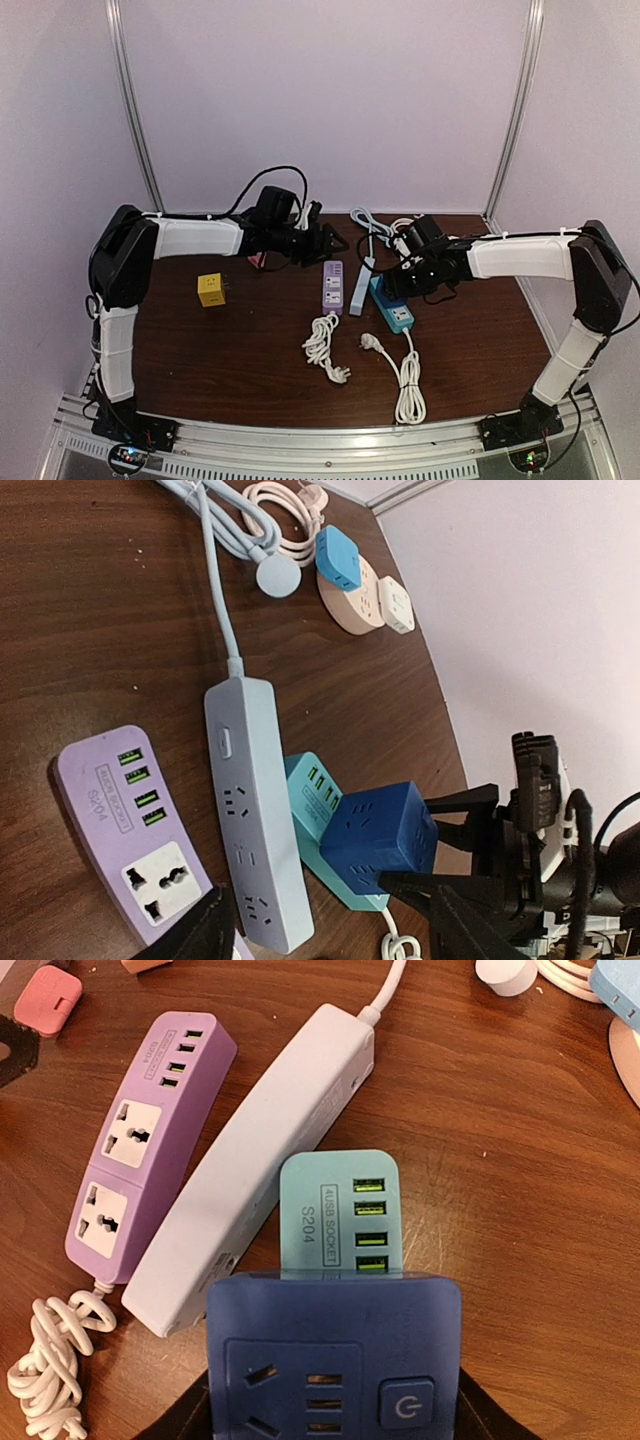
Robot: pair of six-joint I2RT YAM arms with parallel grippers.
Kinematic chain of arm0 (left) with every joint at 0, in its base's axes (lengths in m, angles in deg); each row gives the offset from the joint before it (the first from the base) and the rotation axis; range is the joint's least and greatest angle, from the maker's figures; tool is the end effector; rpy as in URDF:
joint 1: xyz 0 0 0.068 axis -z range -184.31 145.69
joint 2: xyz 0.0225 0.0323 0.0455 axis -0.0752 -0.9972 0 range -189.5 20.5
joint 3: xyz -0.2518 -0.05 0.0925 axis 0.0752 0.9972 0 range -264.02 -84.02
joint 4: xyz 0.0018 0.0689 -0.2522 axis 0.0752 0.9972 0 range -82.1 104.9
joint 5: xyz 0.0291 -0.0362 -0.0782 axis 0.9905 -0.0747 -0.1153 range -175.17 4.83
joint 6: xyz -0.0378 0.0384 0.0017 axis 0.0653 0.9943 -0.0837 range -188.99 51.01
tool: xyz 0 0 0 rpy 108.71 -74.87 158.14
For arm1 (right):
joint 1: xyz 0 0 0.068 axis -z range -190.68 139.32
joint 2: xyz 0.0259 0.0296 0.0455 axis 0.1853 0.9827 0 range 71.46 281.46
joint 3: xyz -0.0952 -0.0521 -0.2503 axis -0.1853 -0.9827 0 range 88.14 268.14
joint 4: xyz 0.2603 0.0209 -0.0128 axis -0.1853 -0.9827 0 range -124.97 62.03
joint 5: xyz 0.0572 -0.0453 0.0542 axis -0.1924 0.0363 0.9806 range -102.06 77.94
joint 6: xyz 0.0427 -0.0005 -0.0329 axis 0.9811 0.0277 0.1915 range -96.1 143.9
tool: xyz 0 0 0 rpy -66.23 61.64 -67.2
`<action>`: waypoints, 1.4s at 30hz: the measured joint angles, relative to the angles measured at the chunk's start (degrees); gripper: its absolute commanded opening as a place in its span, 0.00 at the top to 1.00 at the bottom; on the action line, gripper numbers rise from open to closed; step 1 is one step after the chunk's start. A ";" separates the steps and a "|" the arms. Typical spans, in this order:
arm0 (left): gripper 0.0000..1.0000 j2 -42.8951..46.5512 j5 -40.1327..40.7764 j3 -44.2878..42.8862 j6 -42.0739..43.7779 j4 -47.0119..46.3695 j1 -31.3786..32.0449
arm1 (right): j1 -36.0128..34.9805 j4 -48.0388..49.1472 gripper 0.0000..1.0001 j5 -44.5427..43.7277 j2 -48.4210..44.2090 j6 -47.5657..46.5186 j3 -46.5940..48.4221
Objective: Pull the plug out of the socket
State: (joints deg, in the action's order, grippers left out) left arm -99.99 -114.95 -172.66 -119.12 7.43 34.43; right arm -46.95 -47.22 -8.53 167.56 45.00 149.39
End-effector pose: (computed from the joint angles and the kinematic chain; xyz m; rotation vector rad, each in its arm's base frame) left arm 0.3659 -0.3162 0.2081 0.1175 2.4035 -1.3875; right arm 0.2790 0.2073 0.1966 -0.3663 2.5547 0.4712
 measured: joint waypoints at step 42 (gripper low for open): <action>0.84 -22.40 -3.30 -23.76 -11.32 -0.48 12.00 | -2.67 -1.09 0.15 -7.17 -13.29 2.82 -11.80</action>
State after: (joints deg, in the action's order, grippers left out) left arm -122.39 -118.25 -196.42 -130.44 6.95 46.43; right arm -49.62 -48.31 -15.70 154.27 47.82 137.59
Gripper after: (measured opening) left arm 0.160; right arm 0.855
